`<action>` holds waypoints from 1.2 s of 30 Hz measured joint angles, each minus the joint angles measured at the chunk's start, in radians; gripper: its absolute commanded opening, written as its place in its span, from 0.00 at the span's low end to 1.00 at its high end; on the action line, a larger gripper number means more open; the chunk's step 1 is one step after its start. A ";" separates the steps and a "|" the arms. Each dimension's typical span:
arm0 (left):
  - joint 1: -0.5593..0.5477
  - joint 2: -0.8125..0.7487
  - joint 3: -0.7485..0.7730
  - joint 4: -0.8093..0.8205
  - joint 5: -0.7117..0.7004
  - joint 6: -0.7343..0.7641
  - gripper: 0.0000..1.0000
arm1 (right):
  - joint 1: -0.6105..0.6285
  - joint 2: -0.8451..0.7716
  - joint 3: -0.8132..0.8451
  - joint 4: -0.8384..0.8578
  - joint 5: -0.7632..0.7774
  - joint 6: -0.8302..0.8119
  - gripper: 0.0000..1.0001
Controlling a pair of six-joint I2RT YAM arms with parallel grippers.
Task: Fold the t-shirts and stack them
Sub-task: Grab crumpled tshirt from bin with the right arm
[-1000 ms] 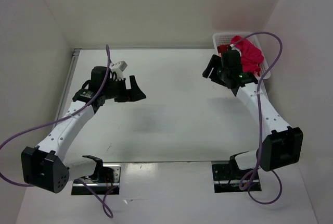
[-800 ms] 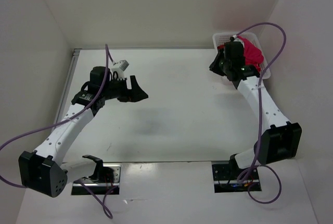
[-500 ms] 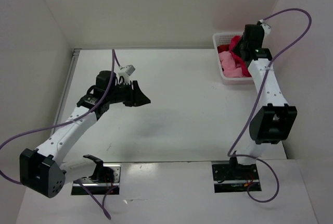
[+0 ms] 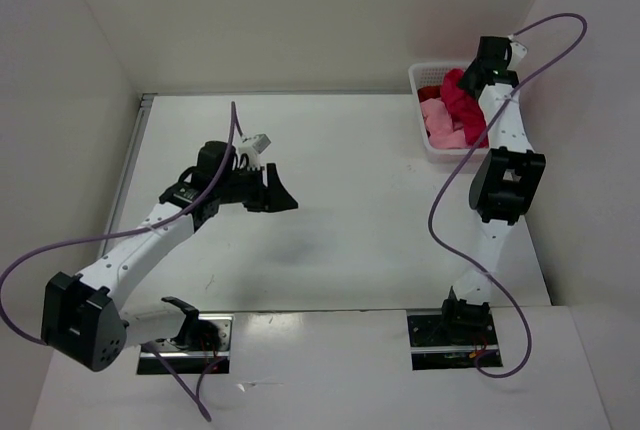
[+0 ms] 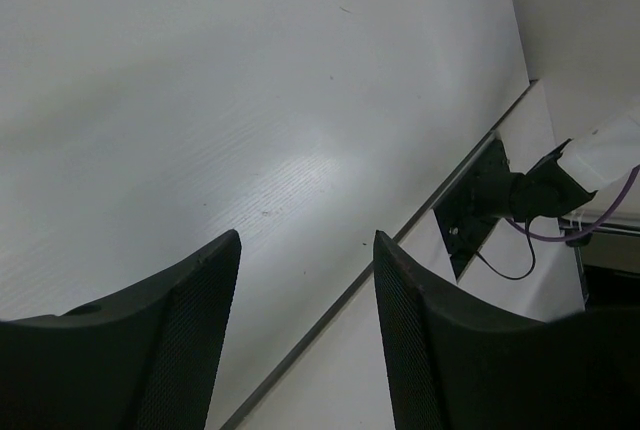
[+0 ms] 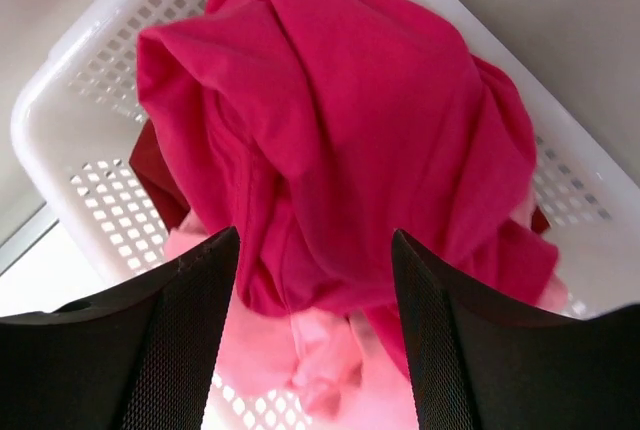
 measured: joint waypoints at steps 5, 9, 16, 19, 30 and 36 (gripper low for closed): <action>0.000 0.021 0.000 0.000 -0.002 0.000 0.64 | 0.003 0.088 0.106 -0.016 0.003 -0.016 0.51; 0.000 0.028 0.000 0.003 -0.002 0.000 0.64 | 0.003 0.103 0.108 -0.027 0.010 -0.018 0.39; 0.000 0.042 0.000 0.005 -0.009 0.000 0.66 | 0.003 0.106 0.108 -0.027 0.011 -0.017 0.50; 0.000 0.042 0.000 0.005 -0.015 0.000 0.66 | 0.003 0.106 0.108 -0.027 0.005 -0.018 0.41; 0.001 0.042 0.000 0.005 -0.042 -0.001 0.68 | 0.002 0.120 0.108 -0.027 -0.002 -0.010 0.46; 0.010 0.042 0.000 0.005 -0.046 -0.001 0.70 | 0.002 0.138 0.108 -0.028 -0.010 -0.005 0.13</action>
